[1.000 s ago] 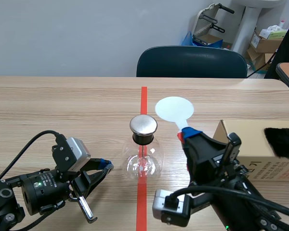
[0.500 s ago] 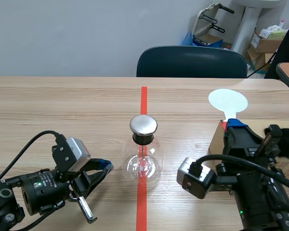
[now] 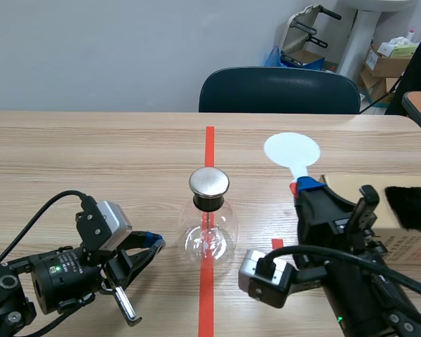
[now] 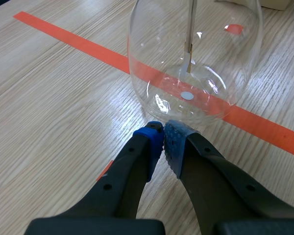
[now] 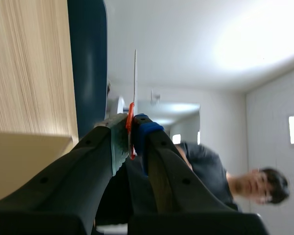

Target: Do the electroscope experiment

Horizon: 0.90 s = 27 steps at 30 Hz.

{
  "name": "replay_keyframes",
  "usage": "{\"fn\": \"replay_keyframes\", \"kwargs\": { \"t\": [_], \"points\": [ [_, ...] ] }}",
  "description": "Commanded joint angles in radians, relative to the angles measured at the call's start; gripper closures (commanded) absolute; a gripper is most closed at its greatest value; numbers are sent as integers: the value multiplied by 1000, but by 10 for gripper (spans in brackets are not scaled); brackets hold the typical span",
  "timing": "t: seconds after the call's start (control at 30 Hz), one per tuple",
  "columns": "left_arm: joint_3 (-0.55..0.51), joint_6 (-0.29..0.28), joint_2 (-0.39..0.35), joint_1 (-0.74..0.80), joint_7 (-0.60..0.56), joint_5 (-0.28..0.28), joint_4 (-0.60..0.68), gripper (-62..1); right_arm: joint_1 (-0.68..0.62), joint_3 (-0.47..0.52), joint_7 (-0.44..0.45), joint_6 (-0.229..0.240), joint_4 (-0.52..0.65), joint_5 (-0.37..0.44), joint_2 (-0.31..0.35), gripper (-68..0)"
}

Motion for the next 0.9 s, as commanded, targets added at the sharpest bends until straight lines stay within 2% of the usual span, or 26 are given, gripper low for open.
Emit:
{"fn": "replay_keyframes", "kwargs": {
  "t": [0.0,0.23,0.43,0.63,0.87],
  "points": [
    [-5,-1,5,-3,-15,-5,13,-56,6,2,29,-14,21,-1,8,-6],
    [-5,-2,5,-3,-20,-5,13,-56,6,2,228,-14,21,-1,7,-6],
    [-5,-2,5,-3,-22,-5,13,-56,7,2,358,-14,21,-1,7,-6],
    [-5,-2,5,-3,-22,-5,13,-56,7,2,435,-14,21,-1,7,-6],
    [-5,-2,8,-3,-22,-5,13,-56,7,2,457,-14,21,-1,7,-6]
  ]
}}
